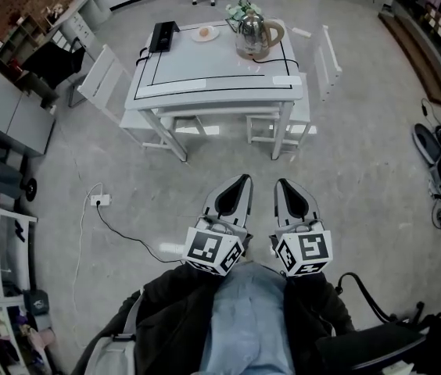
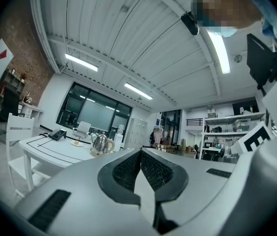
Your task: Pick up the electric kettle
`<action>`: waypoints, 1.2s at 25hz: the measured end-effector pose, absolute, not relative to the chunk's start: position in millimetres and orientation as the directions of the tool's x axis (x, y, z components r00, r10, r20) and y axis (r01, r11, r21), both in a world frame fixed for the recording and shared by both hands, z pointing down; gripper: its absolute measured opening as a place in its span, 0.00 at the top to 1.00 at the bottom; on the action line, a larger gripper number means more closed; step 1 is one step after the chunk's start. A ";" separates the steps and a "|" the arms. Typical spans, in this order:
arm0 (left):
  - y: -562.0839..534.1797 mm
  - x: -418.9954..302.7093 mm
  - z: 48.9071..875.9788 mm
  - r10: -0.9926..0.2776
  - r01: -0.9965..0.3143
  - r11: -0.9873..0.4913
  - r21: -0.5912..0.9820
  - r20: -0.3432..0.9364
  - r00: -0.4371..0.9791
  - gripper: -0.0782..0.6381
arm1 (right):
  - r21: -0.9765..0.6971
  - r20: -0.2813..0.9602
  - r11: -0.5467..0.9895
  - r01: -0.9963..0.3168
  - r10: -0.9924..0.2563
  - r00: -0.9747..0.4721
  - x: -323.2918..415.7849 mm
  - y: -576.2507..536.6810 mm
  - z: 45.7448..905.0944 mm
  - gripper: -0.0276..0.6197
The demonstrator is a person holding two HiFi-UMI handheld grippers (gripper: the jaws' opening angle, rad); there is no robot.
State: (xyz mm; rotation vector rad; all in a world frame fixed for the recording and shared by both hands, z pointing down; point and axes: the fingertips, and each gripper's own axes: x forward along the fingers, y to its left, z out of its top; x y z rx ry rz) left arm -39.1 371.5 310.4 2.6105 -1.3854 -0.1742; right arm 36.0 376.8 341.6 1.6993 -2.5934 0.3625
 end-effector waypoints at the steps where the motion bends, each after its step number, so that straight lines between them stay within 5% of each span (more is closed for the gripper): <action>1: 363.9 -43.9 308.3 -0.829 -0.808 -0.550 0.212 -0.026 0.558 0.88 | -0.176 0.137 0.385 -0.906 -0.902 -0.410 30.6 368.3 338.7 0.93; 30: 233.1 -65.9 338.1 -0.807 -0.789 -0.554 0.266 0.060 0.587 0.88 | -0.200 0.183 0.330 -0.922 -0.912 -0.366 11.8 241.3 352.6 0.93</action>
